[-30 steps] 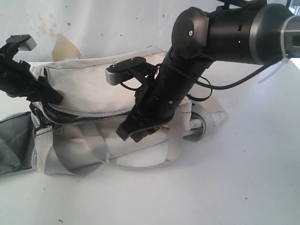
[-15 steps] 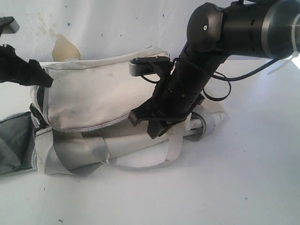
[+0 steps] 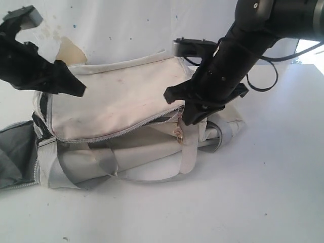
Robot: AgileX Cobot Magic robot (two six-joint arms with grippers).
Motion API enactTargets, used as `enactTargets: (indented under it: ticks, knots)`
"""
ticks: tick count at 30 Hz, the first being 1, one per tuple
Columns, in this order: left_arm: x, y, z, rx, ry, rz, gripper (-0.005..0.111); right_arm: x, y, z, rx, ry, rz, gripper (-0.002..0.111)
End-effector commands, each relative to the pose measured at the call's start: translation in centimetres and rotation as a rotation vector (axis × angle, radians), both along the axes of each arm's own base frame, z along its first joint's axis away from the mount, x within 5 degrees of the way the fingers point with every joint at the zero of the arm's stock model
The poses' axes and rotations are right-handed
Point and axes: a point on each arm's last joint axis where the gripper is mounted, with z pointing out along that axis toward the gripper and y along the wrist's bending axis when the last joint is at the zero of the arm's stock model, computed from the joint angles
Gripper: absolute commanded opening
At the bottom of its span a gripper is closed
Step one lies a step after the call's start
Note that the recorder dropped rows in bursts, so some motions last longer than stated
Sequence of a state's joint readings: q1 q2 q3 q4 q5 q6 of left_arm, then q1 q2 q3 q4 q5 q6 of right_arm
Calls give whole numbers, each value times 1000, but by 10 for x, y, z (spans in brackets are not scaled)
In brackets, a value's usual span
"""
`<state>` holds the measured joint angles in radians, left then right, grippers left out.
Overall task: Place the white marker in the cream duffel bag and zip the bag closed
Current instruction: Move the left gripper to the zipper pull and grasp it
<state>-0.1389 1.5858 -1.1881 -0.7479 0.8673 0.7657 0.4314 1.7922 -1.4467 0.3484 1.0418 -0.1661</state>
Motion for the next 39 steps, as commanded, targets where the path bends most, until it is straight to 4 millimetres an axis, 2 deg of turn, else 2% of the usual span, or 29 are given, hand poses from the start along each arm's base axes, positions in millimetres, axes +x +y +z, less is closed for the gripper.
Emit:
enactTargets:
  ticks: [1, 6, 12, 19, 25, 30, 32, 36, 39]
  knots:
    - [-13, -33, -6, -20, 16, -29, 82, 9, -25, 11, 2, 8, -96, 12]
    - [-28, -72, -8, -59, -6, -94, 82, 16, -43, 11, 0, 15, -145, 12]
    - [-45, -115, -11, -121, -10, -143, 82, 19, -50, 11, -1, 13, -166, 12]
    - [-52, -154, -38, -102, -13, -164, 82, 19, -50, 11, -6, 19, -161, 12]
    - [-42, -169, -59, -78, -74, -76, 82, 19, -52, 9, -22, 9, -160, 12]
    - [-38, -175, -81, -70, -10, -53, 82, 20, -52, 9, -22, 1, -162, 12]
    - [-39, -177, -90, -68, 39, -66, 78, 20, -52, 9, -22, 1, -162, 12]
    - [-35, -186, -97, -63, 86, -117, 60, 21, -52, 10, -20, -6, -164, 12]
    - [-28, -191, -97, -69, 70, -108, 63, 21, -52, 10, -20, -6, -164, 12]
